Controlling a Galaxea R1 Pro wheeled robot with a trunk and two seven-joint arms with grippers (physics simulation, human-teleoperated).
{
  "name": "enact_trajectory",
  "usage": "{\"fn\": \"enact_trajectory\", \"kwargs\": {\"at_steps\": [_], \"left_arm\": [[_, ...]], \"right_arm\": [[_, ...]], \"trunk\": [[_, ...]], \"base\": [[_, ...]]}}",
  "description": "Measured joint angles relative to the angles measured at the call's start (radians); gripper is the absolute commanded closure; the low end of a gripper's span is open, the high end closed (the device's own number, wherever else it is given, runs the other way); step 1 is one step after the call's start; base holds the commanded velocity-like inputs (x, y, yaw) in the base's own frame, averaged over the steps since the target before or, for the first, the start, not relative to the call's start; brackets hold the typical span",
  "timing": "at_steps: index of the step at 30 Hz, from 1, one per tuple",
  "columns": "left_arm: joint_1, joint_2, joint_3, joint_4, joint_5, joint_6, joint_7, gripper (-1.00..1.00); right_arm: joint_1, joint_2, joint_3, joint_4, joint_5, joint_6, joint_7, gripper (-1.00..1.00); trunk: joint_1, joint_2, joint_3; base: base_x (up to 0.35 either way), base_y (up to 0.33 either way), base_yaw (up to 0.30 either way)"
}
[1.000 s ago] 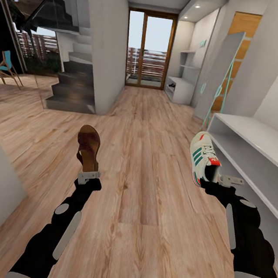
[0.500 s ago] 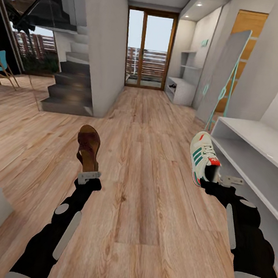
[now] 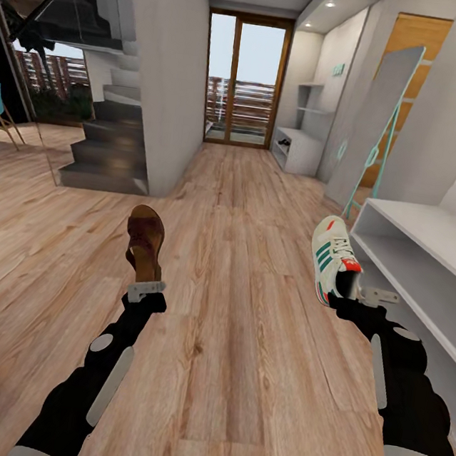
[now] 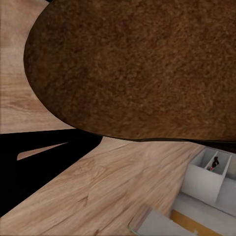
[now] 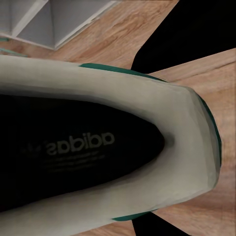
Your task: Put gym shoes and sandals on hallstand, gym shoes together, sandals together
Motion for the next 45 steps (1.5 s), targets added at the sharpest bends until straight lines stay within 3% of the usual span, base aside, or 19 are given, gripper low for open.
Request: {"fn": "enact_trajectory", "kwargs": {"at_steps": [38, 45], "left_arm": [[0.000, -0.002, 0.000, 0.000, 0.000, 0.000, 0.000, 1.00], [0.000, -0.002, -0.029, 0.000, 0.000, 0.000, 0.000, 1.00]], "right_arm": [[0.000, 0.000, 0.000, 0.000, 0.000, 0.002, -0.001, 1.00], [0.000, 0.000, 0.000, 0.000, 0.000, 0.002, 0.000, 1.00]], "trunk": [[0.000, 0.000, 0.000], [0.000, 0.000, 0.000]], "base": [[0.346, 0.000, 0.000], [0.346, 0.000, 0.000]]}}
